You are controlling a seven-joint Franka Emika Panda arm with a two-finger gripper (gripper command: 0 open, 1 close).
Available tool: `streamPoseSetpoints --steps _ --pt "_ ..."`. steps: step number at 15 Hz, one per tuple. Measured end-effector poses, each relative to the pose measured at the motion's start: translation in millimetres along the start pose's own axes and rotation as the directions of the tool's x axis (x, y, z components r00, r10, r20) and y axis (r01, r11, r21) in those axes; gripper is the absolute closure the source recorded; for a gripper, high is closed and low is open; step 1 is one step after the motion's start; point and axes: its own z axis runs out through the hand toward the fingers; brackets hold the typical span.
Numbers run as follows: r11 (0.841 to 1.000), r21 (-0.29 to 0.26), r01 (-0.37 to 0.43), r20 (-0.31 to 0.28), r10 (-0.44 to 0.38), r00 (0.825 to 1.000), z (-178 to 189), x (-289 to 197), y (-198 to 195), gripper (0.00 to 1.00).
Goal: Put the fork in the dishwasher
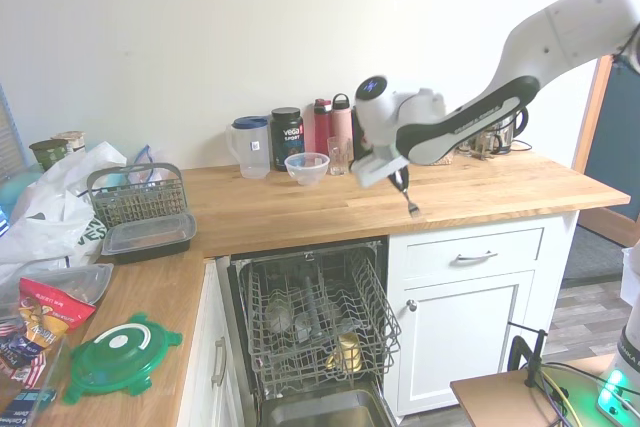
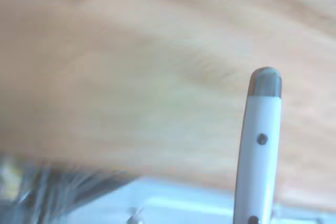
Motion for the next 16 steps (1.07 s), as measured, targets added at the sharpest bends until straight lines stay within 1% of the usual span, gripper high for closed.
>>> streamPoseSetpoints --steps 2,5,6,8,9,10,12,14,16 --pt "0.999 0.002 0.054 -0.014 -0.054 0.998 -3 -48 -7 1.0" --pt "0.992 0.019 0.125 -0.013 -0.125 0.992 -15 -87 -10 1.0" --pt "0.989 0.021 0.144 0.002 -0.144 0.99 -17 -91 -13 1.0" --pt "0.982 0.006 0.188 0.055 -0.188 0.981 -10 -83 -23 1.0" --pt "0.974 -0.002 0.226 0.08 -0.225 0.971 0 -72 -29 1.0" --pt "0.965 0.004 0.261 0.097 -0.26 0.961 9 -59 -35 1.0" --pt "0.95 0.037 0.309 0.105 -0.311 0.945 17 -41 -49 1.0" --pt "0.935 0.067 0.348 0.08 -0.352 0.932 10 -49 -58 1.0" --pt "0.914 0.081 0.397 0.072 -0.403 0.912 3 -79 -61 1.0"
